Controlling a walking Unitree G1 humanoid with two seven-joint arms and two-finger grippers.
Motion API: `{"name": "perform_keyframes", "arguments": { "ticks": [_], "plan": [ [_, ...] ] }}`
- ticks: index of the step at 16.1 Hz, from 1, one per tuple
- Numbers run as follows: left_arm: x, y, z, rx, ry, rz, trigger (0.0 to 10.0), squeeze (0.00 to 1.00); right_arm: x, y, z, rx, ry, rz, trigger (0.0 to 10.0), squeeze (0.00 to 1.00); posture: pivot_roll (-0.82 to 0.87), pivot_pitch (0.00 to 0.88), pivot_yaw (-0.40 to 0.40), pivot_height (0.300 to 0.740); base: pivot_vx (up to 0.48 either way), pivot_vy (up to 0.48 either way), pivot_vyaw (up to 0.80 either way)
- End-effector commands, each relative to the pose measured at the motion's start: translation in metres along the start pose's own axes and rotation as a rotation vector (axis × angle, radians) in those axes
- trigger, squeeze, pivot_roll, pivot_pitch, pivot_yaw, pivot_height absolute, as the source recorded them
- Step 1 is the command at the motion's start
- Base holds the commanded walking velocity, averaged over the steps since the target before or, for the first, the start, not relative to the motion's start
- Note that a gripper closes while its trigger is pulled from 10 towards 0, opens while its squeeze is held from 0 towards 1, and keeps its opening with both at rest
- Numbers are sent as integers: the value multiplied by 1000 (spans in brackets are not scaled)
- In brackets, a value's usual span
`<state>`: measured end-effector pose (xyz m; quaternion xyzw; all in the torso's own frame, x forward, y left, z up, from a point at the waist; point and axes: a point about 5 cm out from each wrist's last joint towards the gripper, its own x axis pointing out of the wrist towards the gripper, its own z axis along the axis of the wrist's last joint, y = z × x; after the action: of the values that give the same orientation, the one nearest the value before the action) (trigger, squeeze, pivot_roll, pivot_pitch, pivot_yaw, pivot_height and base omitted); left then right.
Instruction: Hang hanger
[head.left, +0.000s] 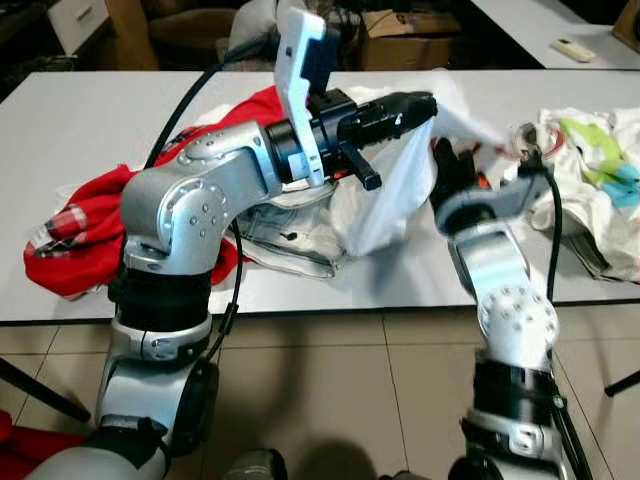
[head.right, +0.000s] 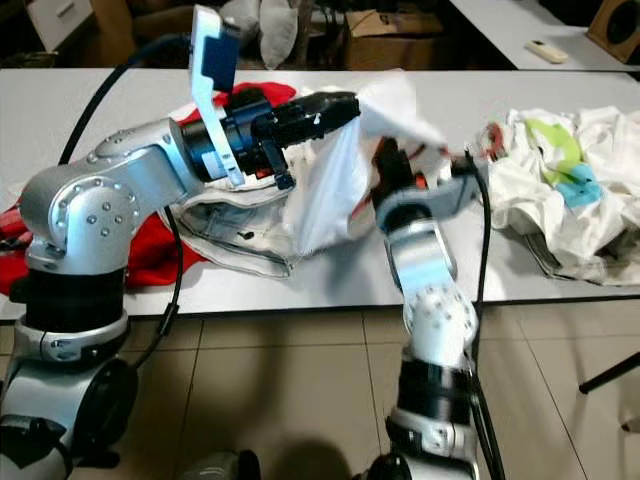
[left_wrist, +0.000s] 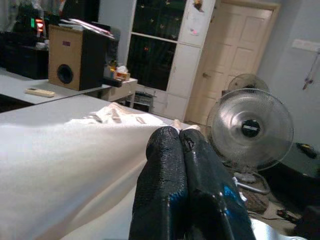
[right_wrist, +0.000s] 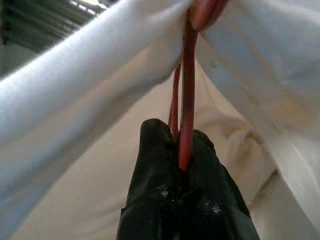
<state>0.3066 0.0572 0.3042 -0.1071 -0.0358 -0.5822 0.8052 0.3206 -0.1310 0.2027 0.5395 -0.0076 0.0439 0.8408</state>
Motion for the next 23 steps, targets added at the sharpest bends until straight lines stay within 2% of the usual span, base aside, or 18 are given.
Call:
{"name": "perform_keyframes", "arguments": {
  "ticks": [1,2,3,4,5,6,7,8,9,10,11,12,14,16,17,18,21,23],
  "plan": [
    [3,-8,7,24,-5,-38,1529,0,-10,-2,1,-176,-11,-56,10000,0,-10,20,37,740,0,0,0],
    [3,-9,6,24,1,-34,1490,0,-17,3,5,-51,-30,-40,10000,0,-8,13,41,740,0,0,0],
    [3,-10,5,21,6,-28,1569,0,-25,-5,12,-98,-69,-147,10000,0,-10,6,43,740,0,0,0],
    [4,-13,4,15,6,-33,1490,0,-32,-9,12,-284,-30,-176,10000,0,-9,0,45,740,0,0,0],
    [5,-16,3,10,9,-40,1686,0,-37,-3,10,-162,-33,-130,10000,0,-8,0,46,740,0,0,0],
    [6,-19,-1,5,24,-48,1804,0,-45,-9,13,-146,-54,-177,10000,0,-12,0,49,740,0,0,0],
    [7,-20,-3,4,35,-48,1961,0,-48,-18,15,-226,-61,-242,10000,0,-12,0,49,740,0,0,0],
    [11,-22,-9,-19,48,-41,2235,0,-51,-24,15,-65,-85,-255,10000,0,-16,0,56,740,0,0,0],
    [16,-24,-14,-52,58,-30,10000,0,-50,-21,14,54,-88,-217,10000,0,-18,0,52,740,0,0,0],
    [21,-26,-21,-105,77,-13,10000,0,-49,-20,15,-3,-79,-205,10000,0,-15,0,48,740,0,0,0],
    [21,-20,-30,-46,138,45,10000,0,-47,-16,13,58,-76,-174,10000,0,-15,0,48,740,0,0,0],
    [16,-14,-33,-18,168,66,10000,1000,-46,-11,14,84,-74,-138,10000,0,-11,0,41,740,0,0,0],
    [11,-13,-29,-47,151,59,10000,1000,-47,-8,15,81,-73,-115,10000,0,-9,0,39,740,0,0,0],
    [0,-28,-16,-156,80,-87,10000,1000,-47,-10,17,64,-56,-101,10000,0,-3,0,36,740,0,0,0],
    [-7,-31,-20,-165,103,-107,10000,1000,-48,-14,18,19,-40,-103,10000,0,-3,0,37,740,0,0,0],
    [-15,-29,-23,-161,112,-91,10000,1000,-50,-16,21,58,-54,-92,10000,0,-3,0,38,740,0,0,0],
    [-33,-17,-21,-90,59,26,10000,1000,-60,-15,28,69,-76,-2,10000,0,-5,3,41,740,0,0,0],
    [-58,3,-39,35,123,260,10000,1000,-76,-21,24,64,-33,110,10000,0,5,15,38,740,0,0,509]
  ]
}}
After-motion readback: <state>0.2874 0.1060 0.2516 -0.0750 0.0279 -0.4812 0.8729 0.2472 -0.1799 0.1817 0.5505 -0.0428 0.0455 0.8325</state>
